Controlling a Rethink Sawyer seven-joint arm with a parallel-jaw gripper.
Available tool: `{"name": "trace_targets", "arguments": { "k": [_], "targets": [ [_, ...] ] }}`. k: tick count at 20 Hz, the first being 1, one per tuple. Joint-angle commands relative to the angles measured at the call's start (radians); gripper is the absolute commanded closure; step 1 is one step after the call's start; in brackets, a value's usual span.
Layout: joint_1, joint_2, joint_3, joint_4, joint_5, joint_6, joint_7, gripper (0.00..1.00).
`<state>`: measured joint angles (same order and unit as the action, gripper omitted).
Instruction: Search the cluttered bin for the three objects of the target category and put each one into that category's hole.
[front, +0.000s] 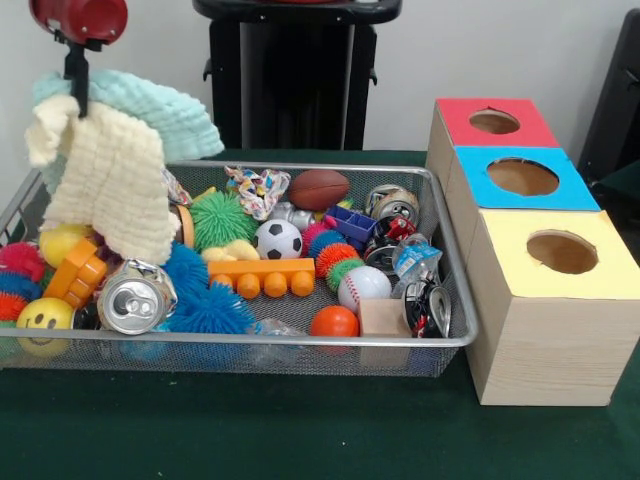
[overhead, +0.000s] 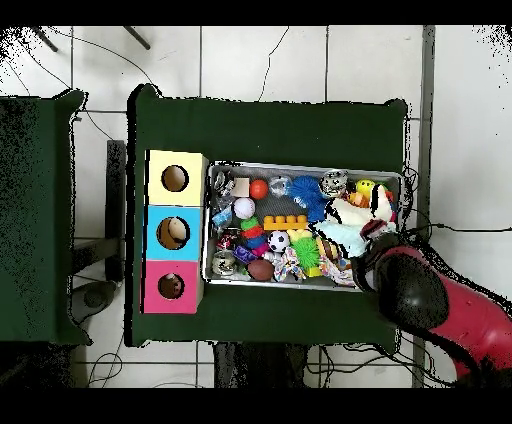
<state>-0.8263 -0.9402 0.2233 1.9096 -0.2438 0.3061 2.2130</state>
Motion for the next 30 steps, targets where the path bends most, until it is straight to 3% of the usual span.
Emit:
{"name": "trace_targets", "arguments": {
  "k": [1,6,7,14,24,30],
  "targets": [
    [-0.103,0.02,0.143,0.031,-0.081,0.144,-0.253,1.0],
    [-0.131,0.035,0.172,0.017,-0.128,0.134,-0.253,1.0],
    [-0.144,0.035,0.192,0.02,-0.151,0.126,-0.238,0.0],
    [-0.114,0.033,0.171,0.018,-0.211,0.099,-0.181,0.0],
    [-0.102,0.006,0.19,0.055,-0.213,0.095,-0.129,0.0],
    [-0.068,0.047,0.215,0.092,-0.219,0.06,-0.096,0.0]
  ]
}}
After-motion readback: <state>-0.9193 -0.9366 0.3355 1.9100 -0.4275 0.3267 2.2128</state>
